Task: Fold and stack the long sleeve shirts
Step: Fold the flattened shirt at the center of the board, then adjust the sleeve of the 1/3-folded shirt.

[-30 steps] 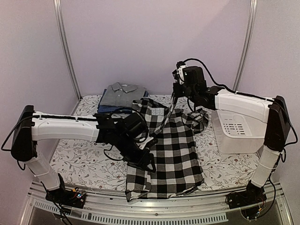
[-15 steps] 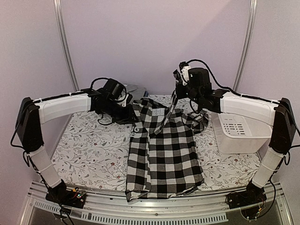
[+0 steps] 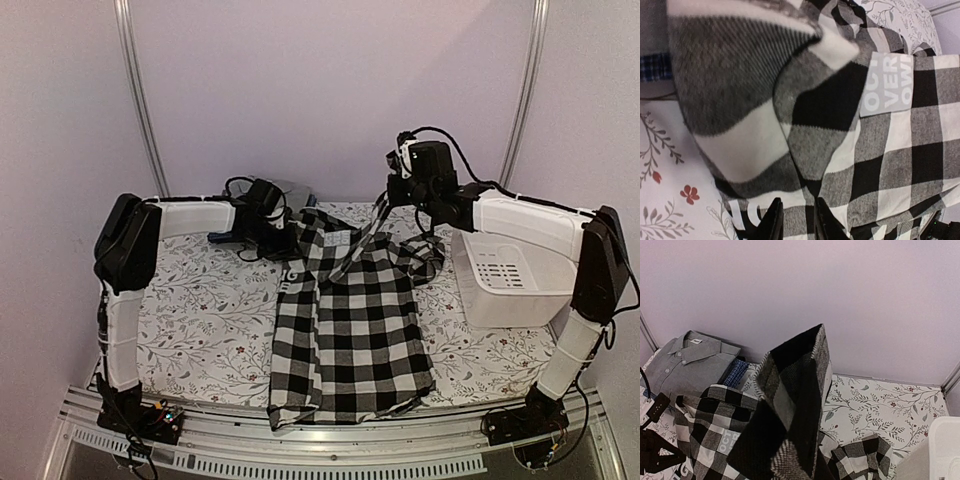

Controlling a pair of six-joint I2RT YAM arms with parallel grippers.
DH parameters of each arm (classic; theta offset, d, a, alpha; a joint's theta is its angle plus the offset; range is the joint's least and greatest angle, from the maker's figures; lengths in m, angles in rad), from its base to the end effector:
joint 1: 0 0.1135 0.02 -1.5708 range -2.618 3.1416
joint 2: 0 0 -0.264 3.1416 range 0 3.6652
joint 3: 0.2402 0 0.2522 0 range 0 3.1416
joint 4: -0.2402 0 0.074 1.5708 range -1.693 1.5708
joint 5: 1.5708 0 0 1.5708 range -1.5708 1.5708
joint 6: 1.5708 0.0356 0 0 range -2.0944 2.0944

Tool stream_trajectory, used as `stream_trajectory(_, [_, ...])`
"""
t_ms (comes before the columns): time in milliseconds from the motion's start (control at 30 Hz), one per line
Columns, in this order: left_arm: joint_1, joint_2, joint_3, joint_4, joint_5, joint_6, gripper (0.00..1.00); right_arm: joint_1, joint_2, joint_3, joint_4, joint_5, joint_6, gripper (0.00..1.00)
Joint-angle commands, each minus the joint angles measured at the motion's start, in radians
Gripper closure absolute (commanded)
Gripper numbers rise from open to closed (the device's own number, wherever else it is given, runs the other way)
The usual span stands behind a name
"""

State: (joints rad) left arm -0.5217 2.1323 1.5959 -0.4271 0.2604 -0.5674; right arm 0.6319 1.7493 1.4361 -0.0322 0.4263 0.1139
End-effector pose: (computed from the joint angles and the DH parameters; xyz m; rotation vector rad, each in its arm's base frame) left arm 0.3974 -0.2390 0.1743 0.0483 2.6618 -0.7297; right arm 0.3464 0.2353 0.3189 -0.2032 1.8744 0.1016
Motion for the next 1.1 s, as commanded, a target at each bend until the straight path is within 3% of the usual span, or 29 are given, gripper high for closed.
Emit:
stream_trajectory(0, [0.026, 0.113, 0.13, 0.024, -0.006, 0.036, 0.79, -0.003, 0.026, 0.017, -0.049, -0.021, 0.046, 0.98])
stream_trajectory(300, [0.066, 0.304, 0.321, -0.022, 0.009, 0.073, 0.79, -0.002, -0.014, -0.087, 0.024, -0.287, 0.04, 0.85])
stream_trajectory(433, [0.066, 0.335, 0.382, -0.032, 0.048, 0.101, 0.79, -0.001, -0.009, -0.082, 0.001, -0.294, 0.046, 0.78])
stream_trajectory(633, [0.044, 0.236, 0.372, -0.034, 0.067, 0.131, 0.72, 0.002, -0.026, -0.109, -0.03, -0.308, 0.061, 0.77])
stream_trajectory(733, [0.034, 0.169, 0.343, -0.034, 0.065, 0.133, 0.71, 0.002, 0.005, -0.07, -0.084, -0.275, 0.069, 0.71])
stream_trajectory(933, [0.015, 0.081, 0.286, -0.056, 0.063, 0.131, 0.71, 0.004, 0.132, 0.082, -0.213, -0.226, 0.085, 0.5])
stream_trajectory(1067, [0.005, 0.01, 0.184, -0.044, 0.07, 0.111, 0.71, 0.046, 0.235, 0.174, -0.269, -0.238, 0.071, 0.41])
